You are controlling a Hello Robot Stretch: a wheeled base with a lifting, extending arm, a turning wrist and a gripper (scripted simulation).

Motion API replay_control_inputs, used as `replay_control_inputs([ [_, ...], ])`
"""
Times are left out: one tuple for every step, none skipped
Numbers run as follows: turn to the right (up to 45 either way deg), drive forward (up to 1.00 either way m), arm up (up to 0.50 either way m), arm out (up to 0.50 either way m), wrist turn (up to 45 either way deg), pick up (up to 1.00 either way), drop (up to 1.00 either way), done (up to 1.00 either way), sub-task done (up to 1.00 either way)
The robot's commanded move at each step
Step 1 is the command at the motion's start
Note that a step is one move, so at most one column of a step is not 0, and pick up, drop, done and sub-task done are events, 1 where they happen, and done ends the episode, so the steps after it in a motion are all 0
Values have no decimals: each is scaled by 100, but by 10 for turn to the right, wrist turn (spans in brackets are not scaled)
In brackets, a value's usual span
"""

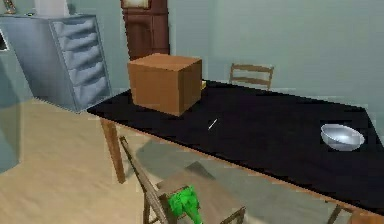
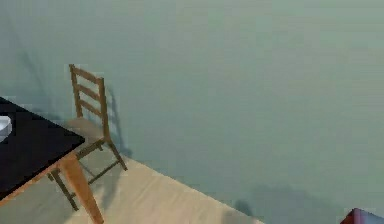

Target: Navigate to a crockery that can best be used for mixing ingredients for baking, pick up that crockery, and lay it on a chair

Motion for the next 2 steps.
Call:
replay_control_inputs([
  [450, 0, 0, 0, 0, 0, 0, 0, 0],
  [30, 0, 0, 0, 0, 0, 0, 0, 0],
])
